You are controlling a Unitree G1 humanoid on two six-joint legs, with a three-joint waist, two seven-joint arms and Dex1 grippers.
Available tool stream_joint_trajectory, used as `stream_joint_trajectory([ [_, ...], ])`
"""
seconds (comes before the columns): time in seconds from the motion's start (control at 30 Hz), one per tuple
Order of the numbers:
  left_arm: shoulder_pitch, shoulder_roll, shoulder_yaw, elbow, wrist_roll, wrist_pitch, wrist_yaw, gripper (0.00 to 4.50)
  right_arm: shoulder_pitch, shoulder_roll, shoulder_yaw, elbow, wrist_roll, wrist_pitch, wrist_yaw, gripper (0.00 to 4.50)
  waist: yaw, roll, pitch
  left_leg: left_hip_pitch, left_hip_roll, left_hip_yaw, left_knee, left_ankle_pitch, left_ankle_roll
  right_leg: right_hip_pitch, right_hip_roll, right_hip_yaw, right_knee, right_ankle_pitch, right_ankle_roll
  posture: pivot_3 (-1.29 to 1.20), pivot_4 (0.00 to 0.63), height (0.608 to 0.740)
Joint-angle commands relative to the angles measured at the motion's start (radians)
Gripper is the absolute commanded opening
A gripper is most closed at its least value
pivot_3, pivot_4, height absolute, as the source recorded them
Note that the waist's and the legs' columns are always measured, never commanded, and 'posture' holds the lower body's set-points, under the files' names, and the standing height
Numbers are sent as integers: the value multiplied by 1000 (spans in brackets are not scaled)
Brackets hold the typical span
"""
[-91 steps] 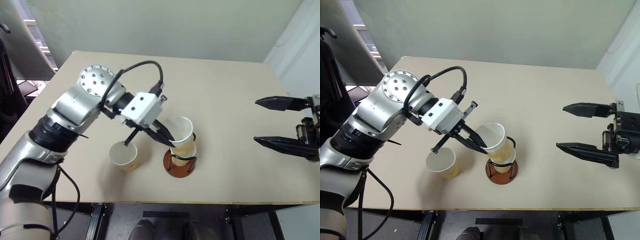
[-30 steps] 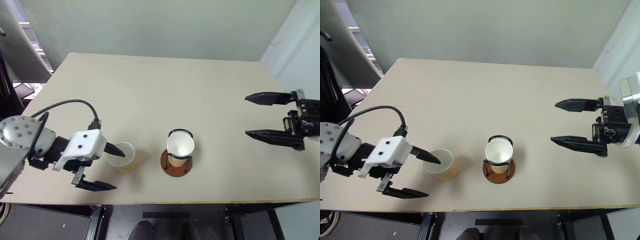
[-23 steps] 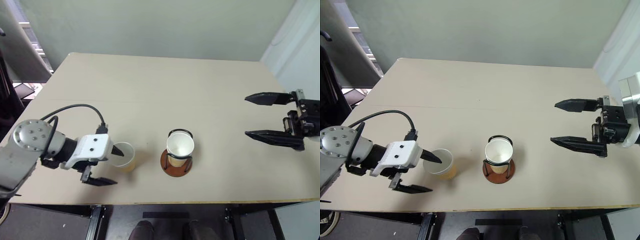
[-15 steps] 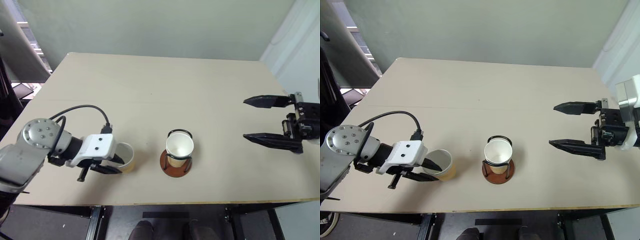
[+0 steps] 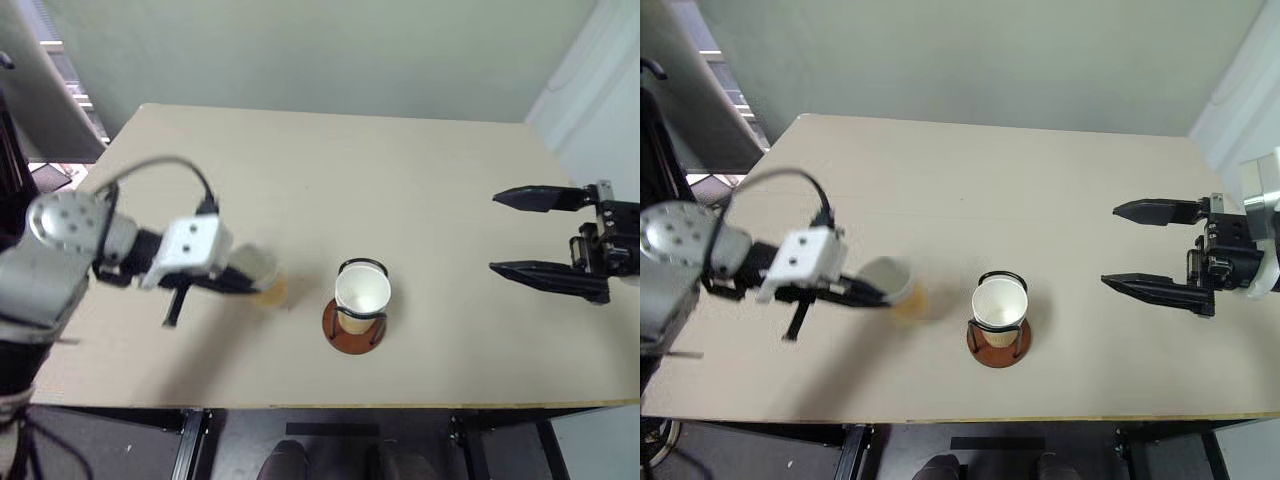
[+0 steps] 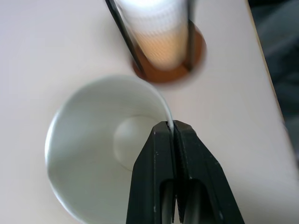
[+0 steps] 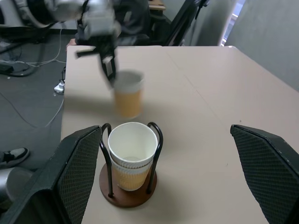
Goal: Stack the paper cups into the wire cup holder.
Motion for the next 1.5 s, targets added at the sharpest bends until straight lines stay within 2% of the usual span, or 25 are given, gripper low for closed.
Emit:
stream_joint_trajectory([
  [0.03,-186,-88,-2,14,-75,22,-23,53,-23,-10,-10,1,-8,-20,2,4500,1,0,0,-1,0,1,0,0,0,0,0,0,0,0,0,0,150,740],
  [0.27,-326,-215,-61,3,-174,18,-126,53,-22,-20,-25,1,-13,-18,6,4500,-2,0,0,-2,0,5,1,0,0,0,0,0,-3,1,2,0,150,740],
  [0.5,-354,-256,-213,41,-127,-97,-131,53,3,-25,-57,-23,-5,-8,-7,4500,-1,0,0,-2,1,4,4,0,0,2,1,1,-4,4,7,0,150,740],
  [0.6,-362,-290,-230,55,-102,-115,-131,53,21,-26,-78,-39,2,1,-15,4500,3,0,0,-3,1,2,7,0,0,3,1,1,-5,5,8,0,150,740],
  [0.83,-354,-280,-301,74,-30,-196,-131,53,61,-26,-120,-69,13,18,-27,4500,4,0,0,-3,0,2,9,0,1,4,2,1,-5,5,9,0,150,740],
  [1.1,-347,-247,-340,75,-41,-227,-131,53,95,-36,-143,-80,22,23,-22,4500,6,0,0,-3,0,1,9,-1,1,4,2,1,-5,5,9,0,150,740],
  [1.4,-335,-288,-371,72,15,-250,-131,53,98,-38,-151,-84,32,27,-28,4500,6,0,0,-3,0,1,9,-1,1,5,2,1,-5,5,10,0,150,740],
  [1.5,-340,-292,-376,78,20,-249,-131,980,98,-38,-151,-82,31,27,-28,4500,6,0,0,-3,0,2,9,-1,2,5,2,1,-5,5,10,0,150,740],
])
